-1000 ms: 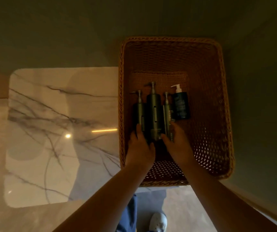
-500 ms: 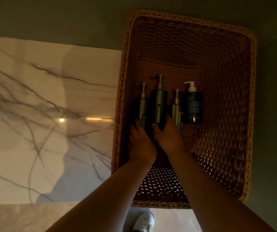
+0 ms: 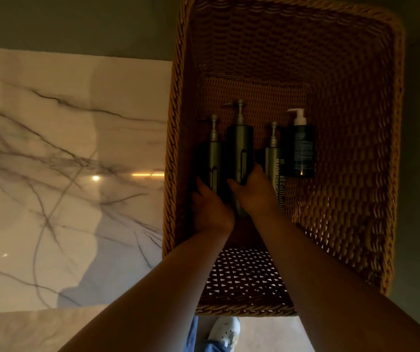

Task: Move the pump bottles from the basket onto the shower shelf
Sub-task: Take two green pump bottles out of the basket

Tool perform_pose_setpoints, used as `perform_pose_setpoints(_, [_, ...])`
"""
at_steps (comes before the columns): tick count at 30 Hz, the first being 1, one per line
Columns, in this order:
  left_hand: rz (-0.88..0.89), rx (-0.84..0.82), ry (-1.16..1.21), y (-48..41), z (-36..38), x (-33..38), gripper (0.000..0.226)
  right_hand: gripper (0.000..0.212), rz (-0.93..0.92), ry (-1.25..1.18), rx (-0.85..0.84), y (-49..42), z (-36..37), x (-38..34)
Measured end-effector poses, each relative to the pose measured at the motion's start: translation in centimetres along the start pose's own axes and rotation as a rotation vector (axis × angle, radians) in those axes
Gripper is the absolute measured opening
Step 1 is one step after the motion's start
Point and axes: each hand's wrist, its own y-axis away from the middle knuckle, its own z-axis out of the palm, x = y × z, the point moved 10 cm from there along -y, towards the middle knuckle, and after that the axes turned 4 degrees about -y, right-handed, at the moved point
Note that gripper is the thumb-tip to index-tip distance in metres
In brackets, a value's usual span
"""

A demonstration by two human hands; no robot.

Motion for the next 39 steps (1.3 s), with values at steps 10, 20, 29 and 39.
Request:
perform_pose_setpoints(10, [0.188,-0.111,0.263,3.8,-3.0,4.0,0.080,0.048,-0.074,-0.213,0.026,4.6,-5.3,-2.2])
perform_pose_setpoints(20, [0.603,-0.129,0.463,21.5,-12.3,11.1,0.069,0.054,-0.285,-0.471,0.066,20.0,-16.6,-8.1])
perform_pose_setpoints(29, [0.774,-0.135,0.621,41.5,-18.1,9.2,0.059,0.050,-0.510,-0.570,0.031,40.6,-22.0,-11.4])
perform_pose_setpoints(39, [1.016,-0.339,0.480,55.6,-20.5,10.0,0.058,0.069,-0.565,-0.603,0.320,57.8,-27.4,-10.0])
